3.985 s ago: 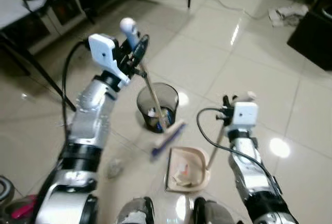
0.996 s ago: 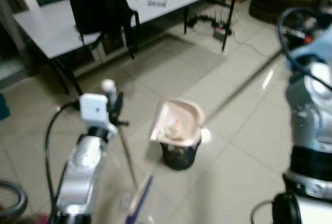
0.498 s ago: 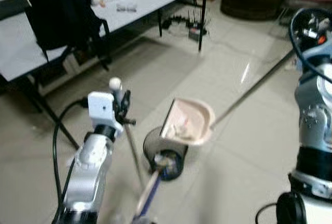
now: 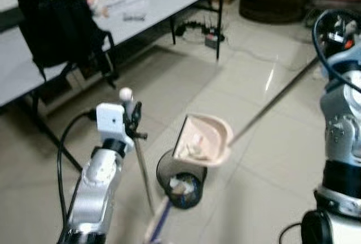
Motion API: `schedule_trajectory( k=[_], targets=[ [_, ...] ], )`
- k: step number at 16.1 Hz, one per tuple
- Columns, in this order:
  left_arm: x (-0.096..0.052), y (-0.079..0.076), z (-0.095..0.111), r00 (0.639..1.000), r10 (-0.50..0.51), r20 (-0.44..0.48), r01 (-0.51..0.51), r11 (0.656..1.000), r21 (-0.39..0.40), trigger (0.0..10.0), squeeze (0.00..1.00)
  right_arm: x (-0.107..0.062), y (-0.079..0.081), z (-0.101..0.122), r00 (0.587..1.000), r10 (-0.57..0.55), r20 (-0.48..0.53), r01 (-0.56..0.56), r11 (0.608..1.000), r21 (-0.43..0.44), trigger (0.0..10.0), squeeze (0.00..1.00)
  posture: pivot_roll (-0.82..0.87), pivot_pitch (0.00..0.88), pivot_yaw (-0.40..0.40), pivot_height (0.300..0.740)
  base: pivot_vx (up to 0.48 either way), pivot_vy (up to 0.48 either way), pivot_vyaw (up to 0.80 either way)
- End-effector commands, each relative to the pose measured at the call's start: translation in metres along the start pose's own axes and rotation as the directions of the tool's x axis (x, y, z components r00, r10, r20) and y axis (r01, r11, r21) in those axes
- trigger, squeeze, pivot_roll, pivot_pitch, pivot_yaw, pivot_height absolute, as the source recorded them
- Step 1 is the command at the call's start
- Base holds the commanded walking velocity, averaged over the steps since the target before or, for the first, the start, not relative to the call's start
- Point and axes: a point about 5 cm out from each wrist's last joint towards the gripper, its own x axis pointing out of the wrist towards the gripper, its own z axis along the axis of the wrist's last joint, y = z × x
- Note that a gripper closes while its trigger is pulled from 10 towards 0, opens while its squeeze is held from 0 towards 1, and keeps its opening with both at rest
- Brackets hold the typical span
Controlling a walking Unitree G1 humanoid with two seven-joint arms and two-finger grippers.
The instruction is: Sweep floor
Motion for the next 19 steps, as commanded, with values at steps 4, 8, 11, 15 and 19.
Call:
schedule_trajectory(
  k=[4, 8, 11, 15, 19],
  targets=[
    [-0.001, 0.009, 0.001, 0.999, 0.043, 0.003, -0.043, 0.998, 0.053, 10.0, 0.0, -0.002, 0.012, 0.008, 0.996, 0.07, 0.056, -0.07, 0.998, 0.002, 10.0, 0.0, -0.04, 0.007, 0.06, 0.74, 0.0, 0.0, 0.0],
    [-0.001, 0.008, 0.0, 0.999, 0.042, -0.001, -0.041, 0.998, 0.057, 10.0, 0.0, -0.008, 0.03, 0.011, 0.975, 0.196, 0.107, -0.187, 0.979, -0.086, 10.0, 0.0, -0.04, 0.01, 0.059, 0.74, 0.0, 0.0, 0.0],
    [-0.002, 0.008, -0.002, 0.999, 0.041, -0.011, -0.04, 0.997, 0.065, 10.0, 0.0, -0.022, 0.053, 0.006, 0.924, 0.36, 0.131, -0.337, 0.926, -0.168, 10.0, 0.0, -0.04, 0.009, 0.058, 0.74, 0.0, 0.0, 0.0],
    [-0.001, 0.007, -0.002, 0.999, 0.037, -0.012, -0.036, 0.997, 0.069, 10.0, 0.0, -0.036, 0.073, -0.002, 0.858, 0.491, 0.147, -0.453, 0.861, -0.23, 10.0, 0.0, -0.04, 0.009, 0.06, 0.74, 0.0, 0.0, 0.0],
    [0.0, 0.006, -0.003, 0.999, 0.033, -0.012, -0.032, 0.997, 0.071, 10.0, 0.0, -0.07, 0.113, -0.019, 0.673, 0.727, 0.139, -0.655, 0.672, -0.346, 10.0, 0.0, -0.04, 0.007, 0.058, 0.74, 0.0, 0.0, 0.0]
  ],
)
